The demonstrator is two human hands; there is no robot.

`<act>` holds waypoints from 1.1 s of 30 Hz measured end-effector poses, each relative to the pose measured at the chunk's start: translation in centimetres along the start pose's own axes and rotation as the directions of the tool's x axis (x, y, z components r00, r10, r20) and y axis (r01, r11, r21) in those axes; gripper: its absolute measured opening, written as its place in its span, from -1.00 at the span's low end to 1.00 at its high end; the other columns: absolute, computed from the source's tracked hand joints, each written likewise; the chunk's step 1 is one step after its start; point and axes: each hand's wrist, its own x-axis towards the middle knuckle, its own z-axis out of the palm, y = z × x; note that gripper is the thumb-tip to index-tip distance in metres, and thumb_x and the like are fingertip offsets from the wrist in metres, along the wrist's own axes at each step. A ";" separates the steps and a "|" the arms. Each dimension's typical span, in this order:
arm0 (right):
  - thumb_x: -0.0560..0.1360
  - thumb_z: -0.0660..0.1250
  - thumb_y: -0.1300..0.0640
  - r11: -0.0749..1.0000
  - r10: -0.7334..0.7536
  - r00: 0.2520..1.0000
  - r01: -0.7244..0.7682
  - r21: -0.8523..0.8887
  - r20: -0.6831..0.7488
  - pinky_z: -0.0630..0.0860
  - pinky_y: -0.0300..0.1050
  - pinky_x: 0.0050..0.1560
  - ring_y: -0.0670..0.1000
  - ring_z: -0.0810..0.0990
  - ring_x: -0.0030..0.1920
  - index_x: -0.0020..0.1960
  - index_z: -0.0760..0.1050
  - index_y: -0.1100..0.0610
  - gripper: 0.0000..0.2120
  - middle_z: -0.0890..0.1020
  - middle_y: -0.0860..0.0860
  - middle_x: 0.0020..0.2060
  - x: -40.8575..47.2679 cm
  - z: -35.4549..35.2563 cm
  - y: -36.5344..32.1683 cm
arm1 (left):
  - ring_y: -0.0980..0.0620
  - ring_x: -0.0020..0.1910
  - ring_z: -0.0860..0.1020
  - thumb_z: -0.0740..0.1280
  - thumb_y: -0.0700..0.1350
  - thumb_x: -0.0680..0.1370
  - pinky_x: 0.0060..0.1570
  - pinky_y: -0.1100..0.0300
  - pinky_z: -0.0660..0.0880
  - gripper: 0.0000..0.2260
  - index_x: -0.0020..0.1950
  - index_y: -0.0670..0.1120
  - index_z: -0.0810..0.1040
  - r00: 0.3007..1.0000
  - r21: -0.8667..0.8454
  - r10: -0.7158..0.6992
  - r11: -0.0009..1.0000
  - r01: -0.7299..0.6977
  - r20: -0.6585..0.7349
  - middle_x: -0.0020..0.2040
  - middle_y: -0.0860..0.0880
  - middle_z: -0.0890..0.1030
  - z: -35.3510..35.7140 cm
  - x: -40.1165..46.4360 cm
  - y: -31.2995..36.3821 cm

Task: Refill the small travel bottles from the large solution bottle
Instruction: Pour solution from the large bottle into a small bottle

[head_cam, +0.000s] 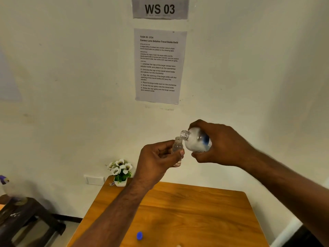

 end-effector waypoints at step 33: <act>0.20 0.61 -0.15 0.715 0.374 0.924 -0.341 0.610 0.077 0.53 -0.42 -0.04 -0.30 0.55 0.11 0.30 0.42 -0.13 -0.27 0.58 -0.30 0.09 -7.3 18.0 0.5 | -0.07 0.02 0.66 0.57 -0.20 0.40 0.00 -0.09 0.60 -0.71 0.08 0.02 0.73 0.973 0.204 -0.232 0.952 0.226 0.004 0.05 -0.05 0.71 -9.0 -7.1 -14.9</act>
